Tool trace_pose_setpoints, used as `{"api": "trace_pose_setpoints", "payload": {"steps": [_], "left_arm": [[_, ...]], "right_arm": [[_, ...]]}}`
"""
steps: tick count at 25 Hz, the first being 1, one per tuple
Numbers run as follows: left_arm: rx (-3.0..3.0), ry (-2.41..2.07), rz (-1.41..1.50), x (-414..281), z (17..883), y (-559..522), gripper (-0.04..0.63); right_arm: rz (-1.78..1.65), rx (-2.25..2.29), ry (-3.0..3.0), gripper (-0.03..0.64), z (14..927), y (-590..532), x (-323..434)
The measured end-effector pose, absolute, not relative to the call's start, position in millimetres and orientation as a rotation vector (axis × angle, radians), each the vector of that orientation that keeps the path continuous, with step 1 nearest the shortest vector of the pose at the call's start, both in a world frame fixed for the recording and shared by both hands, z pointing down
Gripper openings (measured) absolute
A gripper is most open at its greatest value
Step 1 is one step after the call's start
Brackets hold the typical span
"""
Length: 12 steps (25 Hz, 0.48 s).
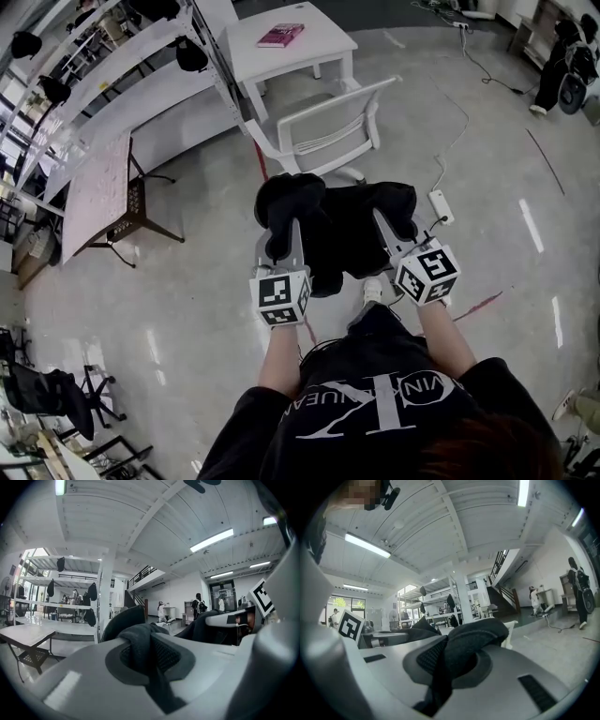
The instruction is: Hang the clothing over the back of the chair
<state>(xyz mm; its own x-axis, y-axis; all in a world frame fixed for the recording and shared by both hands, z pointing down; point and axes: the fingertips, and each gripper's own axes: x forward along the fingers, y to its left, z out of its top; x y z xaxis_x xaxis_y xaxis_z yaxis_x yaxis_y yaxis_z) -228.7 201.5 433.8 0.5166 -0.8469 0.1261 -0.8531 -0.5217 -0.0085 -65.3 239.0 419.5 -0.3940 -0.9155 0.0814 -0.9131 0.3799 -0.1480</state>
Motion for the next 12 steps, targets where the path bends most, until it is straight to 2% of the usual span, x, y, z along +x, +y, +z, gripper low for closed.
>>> {"api": "trace_pose_setpoints", "payload": {"steps": [12], "left_arm": [[2.643,-1.554,0.156,-191,426,120,0.040]], "right_arm": [[-0.255,-1.676,2.646,0.037,407,150,-27]]}}
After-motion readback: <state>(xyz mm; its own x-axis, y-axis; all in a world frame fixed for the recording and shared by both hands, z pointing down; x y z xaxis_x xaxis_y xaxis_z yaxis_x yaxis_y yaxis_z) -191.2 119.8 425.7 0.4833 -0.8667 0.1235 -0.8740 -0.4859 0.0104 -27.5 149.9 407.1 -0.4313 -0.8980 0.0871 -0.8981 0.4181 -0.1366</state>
